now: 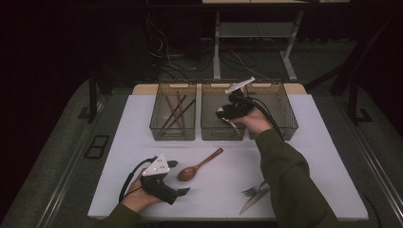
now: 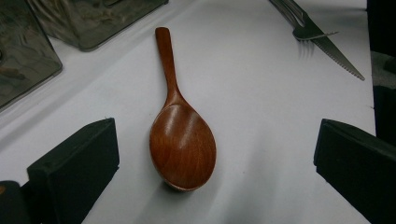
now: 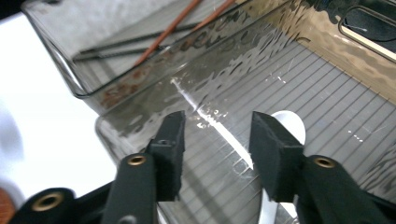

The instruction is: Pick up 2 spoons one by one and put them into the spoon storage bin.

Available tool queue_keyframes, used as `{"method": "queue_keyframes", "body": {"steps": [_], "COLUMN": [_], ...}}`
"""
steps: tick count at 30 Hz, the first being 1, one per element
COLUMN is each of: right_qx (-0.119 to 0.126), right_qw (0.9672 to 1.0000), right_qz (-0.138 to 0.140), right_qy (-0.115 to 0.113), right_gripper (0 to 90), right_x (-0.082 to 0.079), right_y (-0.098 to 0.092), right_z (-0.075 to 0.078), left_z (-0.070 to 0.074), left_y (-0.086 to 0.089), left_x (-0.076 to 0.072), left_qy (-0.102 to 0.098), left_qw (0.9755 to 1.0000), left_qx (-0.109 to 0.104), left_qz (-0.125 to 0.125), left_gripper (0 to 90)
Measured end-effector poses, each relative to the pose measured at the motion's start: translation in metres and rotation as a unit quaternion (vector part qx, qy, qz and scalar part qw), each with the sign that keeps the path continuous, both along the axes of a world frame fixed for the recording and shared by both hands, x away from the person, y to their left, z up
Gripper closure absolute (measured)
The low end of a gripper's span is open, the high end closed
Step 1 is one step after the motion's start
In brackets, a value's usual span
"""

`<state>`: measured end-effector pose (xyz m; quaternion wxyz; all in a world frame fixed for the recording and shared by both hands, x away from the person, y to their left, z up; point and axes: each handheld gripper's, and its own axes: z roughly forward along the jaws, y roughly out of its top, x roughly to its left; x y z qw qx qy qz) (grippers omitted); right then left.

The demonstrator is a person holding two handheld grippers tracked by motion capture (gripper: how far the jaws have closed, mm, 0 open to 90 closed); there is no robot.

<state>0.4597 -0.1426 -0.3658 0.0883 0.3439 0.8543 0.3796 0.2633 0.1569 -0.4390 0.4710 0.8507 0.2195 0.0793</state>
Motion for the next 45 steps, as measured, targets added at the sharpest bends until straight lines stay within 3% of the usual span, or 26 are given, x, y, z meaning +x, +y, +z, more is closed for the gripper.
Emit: {"method": "queue_keyframes", "body": {"steps": [5, 8, 12, 19, 28, 39, 45], "right_qx": [0.032, 0.05, 0.052, 0.058, 0.088, 0.084, 0.1], "right_qw": [0.9994, 0.9987, 0.9986, 0.998, 0.995, 0.9953, 0.9925], "right_qz": [-0.01, -0.009, -0.011, -0.023, -0.043, -0.035, -0.05], "right_qy": [-0.005, 0.005, 0.009, -0.011, -0.015, -0.033, -0.049], "right_gripper": [43.7, 37.6, 28.2, 19.3, 16.7, 16.8, 16.8], "right_x": [-0.013, -0.021, -0.034, -0.055, -0.081, -0.121, -0.141], "right_y": [-0.013, -0.021, -0.029, -0.044, -0.07, -0.095, -0.11], "right_z": [0.003, 0.004, 0.004, 0.004, -0.002, -0.016, -0.024], "left_z": [0.001, 0.001, 0.0, 0.0, 0.001, 0.001, 0.002], "left_y": [-0.001, -0.001, -0.001, -0.001, 0.0, 0.001, 0.002], "left_x": [0.0, 0.0, 0.0, -0.001, 0.0, 0.001, 0.001], "left_qy": [0.001, 0.003, 0.002, 0.003, 0.002, 0.006, 0.006], "left_qw": [1.0, 1.0, 1.0, 1.0, 0.9999, 0.9999, 0.9998], "left_qx": [0.006, 0.008, 0.001, 0.0, 0.003, -0.001, -0.001], "left_qz": [0.0, 0.0, 0.004, 0.007, 0.01, 0.014, 0.019], "left_gripper": [0.0, 0.0, 0.0, 0.0, 0.0, 0.0, 0.0]}}
